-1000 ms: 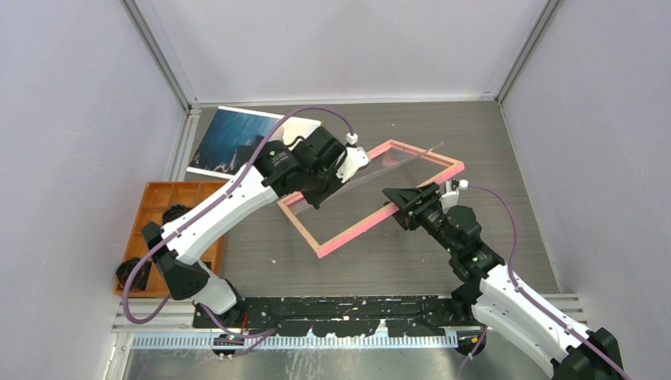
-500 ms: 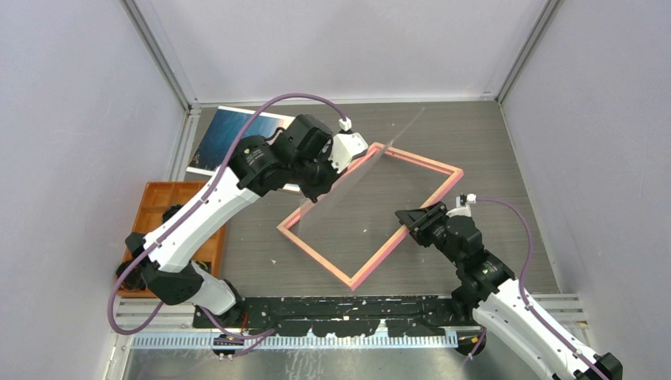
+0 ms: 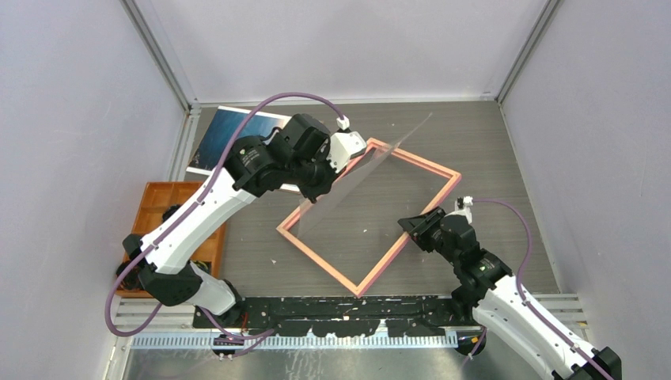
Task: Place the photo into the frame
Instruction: Pick up the photo frame item from the photo frame, then place the photo frame at the center of the board, then place the photo frame item in the photo frame.
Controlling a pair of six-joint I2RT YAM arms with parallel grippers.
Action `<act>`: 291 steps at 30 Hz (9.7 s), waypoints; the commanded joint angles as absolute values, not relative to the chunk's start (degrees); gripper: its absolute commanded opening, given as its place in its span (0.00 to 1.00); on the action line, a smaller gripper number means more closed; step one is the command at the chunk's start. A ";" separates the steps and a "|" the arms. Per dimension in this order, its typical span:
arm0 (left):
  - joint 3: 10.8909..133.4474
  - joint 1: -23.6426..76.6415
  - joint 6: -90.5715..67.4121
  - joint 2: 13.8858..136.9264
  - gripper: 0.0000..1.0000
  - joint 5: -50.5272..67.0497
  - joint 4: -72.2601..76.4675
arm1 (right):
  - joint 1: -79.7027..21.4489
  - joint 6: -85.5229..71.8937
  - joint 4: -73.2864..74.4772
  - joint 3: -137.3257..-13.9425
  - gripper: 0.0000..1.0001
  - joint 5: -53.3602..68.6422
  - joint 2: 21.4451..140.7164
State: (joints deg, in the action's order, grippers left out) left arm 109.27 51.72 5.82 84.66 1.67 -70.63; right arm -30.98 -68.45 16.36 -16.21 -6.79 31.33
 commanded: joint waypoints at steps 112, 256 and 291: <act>95.04 24.87 9.44 92.81 0.82 23.17 -66.42 | -28.14 -75.37 -28.63 -11.72 0.46 -2.20 68.90; 70.75 16.00 17.42 107.82 0.50 18.07 -43.13 | -15.48 -49.15 -11.18 -21.57 0.01 20.53 60.99; 68.32 18.11 16.96 109.60 0.37 20.64 -41.75 | -13.91 -59.70 -40.12 -16.21 0.01 39.11 62.81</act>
State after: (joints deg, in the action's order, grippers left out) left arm 71.33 17.19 16.91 107.33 17.61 -42.61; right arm -14.24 -58.26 -32.67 -16.12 36.27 63.31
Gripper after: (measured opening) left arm 0.380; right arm 0.024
